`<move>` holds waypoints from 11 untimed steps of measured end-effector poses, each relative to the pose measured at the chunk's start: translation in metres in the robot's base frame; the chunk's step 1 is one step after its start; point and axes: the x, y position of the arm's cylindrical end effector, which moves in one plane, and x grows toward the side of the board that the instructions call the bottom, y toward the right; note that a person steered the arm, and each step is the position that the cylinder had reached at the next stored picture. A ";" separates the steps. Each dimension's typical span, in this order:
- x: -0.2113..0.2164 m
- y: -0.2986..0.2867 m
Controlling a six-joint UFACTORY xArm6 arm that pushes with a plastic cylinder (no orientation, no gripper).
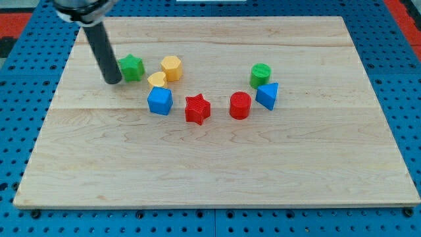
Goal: Push the red circle to the top left corner
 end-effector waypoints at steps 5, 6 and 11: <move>-0.007 0.025; -0.009 0.014; 0.177 0.151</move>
